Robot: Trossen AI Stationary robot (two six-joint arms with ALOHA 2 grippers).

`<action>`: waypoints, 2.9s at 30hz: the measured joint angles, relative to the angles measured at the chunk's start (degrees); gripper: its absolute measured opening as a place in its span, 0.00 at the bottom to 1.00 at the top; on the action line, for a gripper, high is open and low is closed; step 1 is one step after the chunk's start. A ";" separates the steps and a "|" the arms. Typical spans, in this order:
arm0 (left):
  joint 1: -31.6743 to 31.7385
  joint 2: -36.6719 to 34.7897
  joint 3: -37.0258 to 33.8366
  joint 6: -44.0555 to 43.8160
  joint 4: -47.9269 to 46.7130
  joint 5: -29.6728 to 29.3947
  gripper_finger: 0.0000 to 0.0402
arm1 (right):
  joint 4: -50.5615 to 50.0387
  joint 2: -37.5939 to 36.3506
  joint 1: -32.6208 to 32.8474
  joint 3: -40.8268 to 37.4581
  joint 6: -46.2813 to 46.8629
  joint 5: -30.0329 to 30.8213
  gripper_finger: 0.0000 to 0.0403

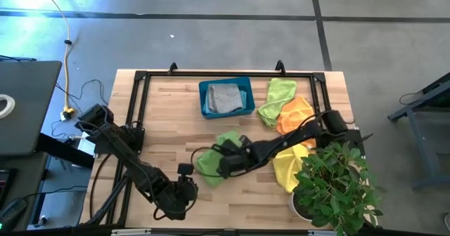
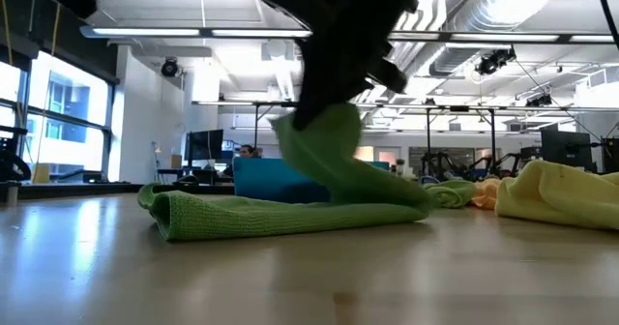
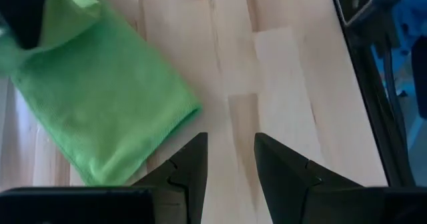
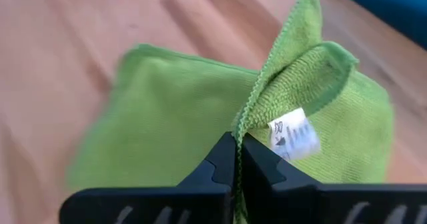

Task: Fold microfiber towels
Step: Fold the bottom left green microfiber cloth, then stack the folded green microfiber cloth on the gray microfiber cloth in the blue bin

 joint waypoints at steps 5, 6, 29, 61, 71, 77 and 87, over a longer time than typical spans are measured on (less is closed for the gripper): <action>-1.58 0.02 -0.06 -2.55 -2.20 -0.84 0.29 | 0.01 5.37 1.85 7.56 -1.93 0.53 0.00; -1.94 0.02 -0.06 -3.00 -2.36 -0.88 0.29 | -0.21 6.38 2.10 8.84 -2.18 0.54 0.00; -8.11 0.11 -0.11 -10.37 -2.25 -6.61 0.29 | 12.02 15.68 4.11 16.05 -11.76 -9.08 0.39; 0.76 0.11 -0.11 -7.30 -2.04 -11.48 0.29 | -4.30 -30.56 10.84 -31.94 -4.74 3.13 0.38; 6.18 0.11 -0.11 -7.29 -2.21 -8.30 0.29 | 42.48 -55.59 7.50 -67.03 -19.83 2.91 0.38; 8.90 0.11 -0.11 -7.29 -1.78 -8.22 0.29 | 51.28 -66.47 4.62 -76.45 -27.93 -0.36 0.38; 12.89 4.62 -0.11 -1.60 -0.46 -0.80 0.29 | 52.40 -77.89 -1.30 -83.61 -31.08 -1.95 0.38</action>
